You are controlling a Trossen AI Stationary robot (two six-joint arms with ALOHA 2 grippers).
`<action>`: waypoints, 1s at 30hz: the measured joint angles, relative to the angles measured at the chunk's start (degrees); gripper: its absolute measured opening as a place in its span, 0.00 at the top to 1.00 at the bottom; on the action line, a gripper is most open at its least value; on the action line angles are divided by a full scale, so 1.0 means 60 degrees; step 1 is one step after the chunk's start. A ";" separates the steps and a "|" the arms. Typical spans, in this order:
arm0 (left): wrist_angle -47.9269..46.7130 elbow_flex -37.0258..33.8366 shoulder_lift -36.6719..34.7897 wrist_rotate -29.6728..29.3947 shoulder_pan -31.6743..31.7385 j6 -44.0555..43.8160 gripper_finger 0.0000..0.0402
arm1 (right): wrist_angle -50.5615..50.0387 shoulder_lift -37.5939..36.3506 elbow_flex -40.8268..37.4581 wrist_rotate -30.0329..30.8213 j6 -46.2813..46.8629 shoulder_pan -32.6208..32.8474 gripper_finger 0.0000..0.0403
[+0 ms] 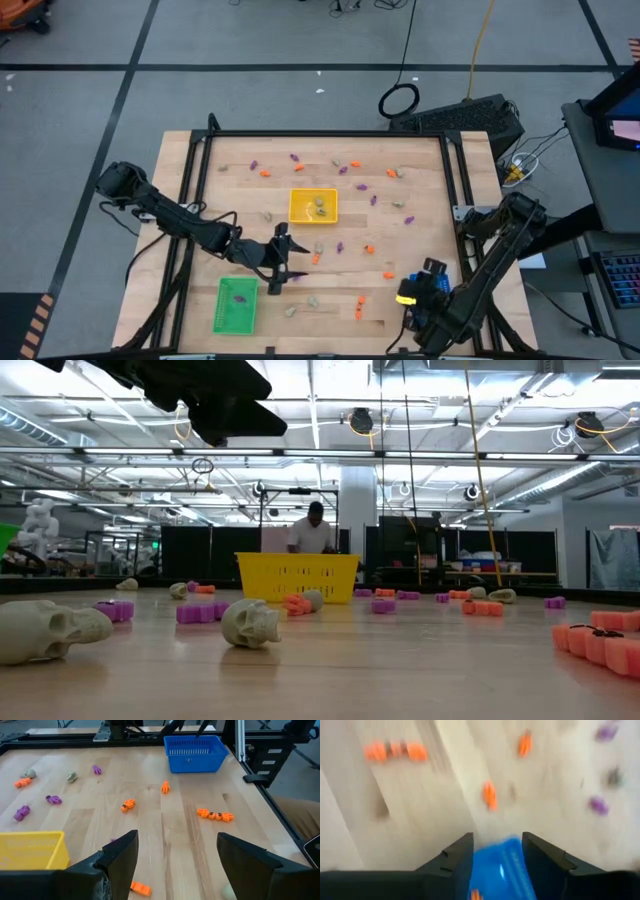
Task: Sort Halloween decoration
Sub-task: Put the orange skeleton toy in the blue basket
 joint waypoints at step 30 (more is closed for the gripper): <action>-0.2280 0.0000 -0.0007 -0.1739 -0.0572 -0.3238 0.33 | 0.7542 0.0051 -0.1936 0.5475 -0.5040 -0.1798 0.63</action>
